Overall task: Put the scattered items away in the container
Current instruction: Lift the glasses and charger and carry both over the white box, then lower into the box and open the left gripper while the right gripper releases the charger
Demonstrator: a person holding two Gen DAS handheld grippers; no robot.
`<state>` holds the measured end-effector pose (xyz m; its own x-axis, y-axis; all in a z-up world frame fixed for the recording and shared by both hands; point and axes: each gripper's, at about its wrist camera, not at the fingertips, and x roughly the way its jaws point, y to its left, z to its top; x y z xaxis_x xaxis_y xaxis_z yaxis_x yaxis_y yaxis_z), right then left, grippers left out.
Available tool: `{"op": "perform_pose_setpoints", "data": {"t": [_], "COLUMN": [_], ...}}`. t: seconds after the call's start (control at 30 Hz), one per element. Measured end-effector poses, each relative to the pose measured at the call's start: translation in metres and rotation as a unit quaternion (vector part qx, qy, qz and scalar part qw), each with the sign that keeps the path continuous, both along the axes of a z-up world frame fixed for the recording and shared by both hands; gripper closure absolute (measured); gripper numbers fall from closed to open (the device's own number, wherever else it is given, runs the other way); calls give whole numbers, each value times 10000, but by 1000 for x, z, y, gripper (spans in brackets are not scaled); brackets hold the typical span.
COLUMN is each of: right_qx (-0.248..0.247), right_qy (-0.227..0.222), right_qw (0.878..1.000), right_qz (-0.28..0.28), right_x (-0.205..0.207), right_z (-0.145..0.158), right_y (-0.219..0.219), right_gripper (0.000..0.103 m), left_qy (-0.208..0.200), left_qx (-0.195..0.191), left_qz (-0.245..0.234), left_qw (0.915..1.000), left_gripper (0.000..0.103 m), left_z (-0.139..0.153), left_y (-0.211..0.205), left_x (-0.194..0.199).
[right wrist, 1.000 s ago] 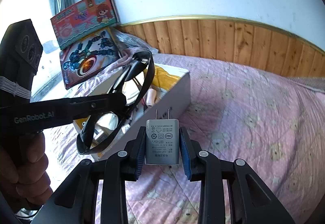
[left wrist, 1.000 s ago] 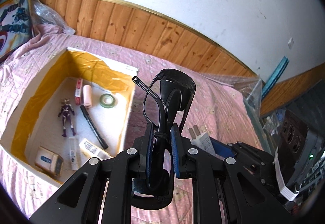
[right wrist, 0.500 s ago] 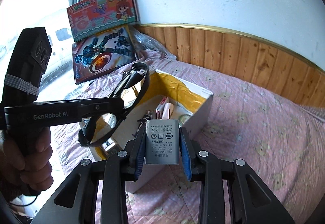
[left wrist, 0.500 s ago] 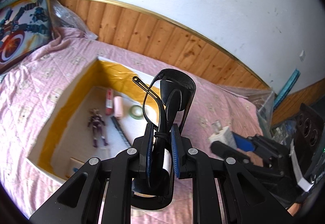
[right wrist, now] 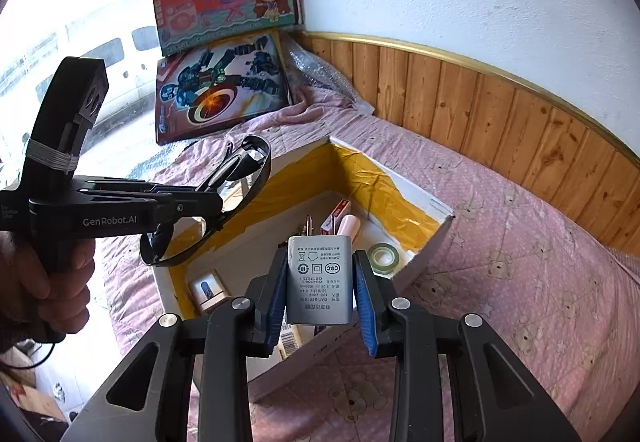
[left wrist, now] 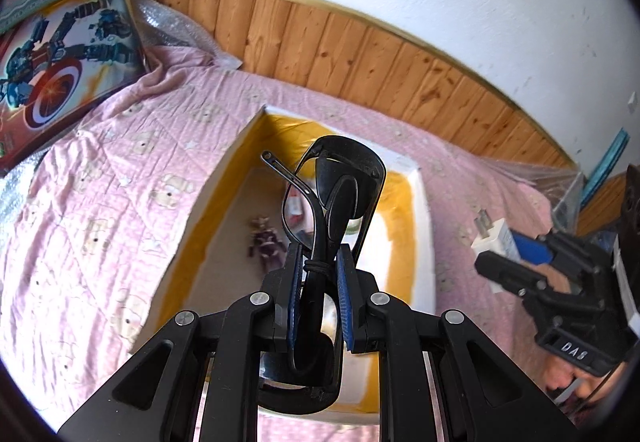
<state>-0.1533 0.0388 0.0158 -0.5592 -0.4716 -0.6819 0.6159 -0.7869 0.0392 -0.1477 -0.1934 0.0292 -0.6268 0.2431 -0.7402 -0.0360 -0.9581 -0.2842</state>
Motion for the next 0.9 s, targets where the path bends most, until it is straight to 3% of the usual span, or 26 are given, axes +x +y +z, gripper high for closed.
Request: {"op": "perform_pose_setpoints", "data": {"t": [0.33,0.9], "right_qx": [374,1113], "right_qy": [-187,-709], "right_qw": [9984,9860], "right_qz": [377,1021], "right_x": [-31,-79], "right_z": [-15,-57], "right_y": [-21,-50], "right_gripper": [70,70], "left_qy": [-611,-1687], "left_qx": [-461,-775], "left_qz": [-68,-246], "left_qw": [9970,9823], "left_gripper": [86,86], "left_z": [-31,-75], "left_y": [-11,-11], "left_x": [-26,-68]}}
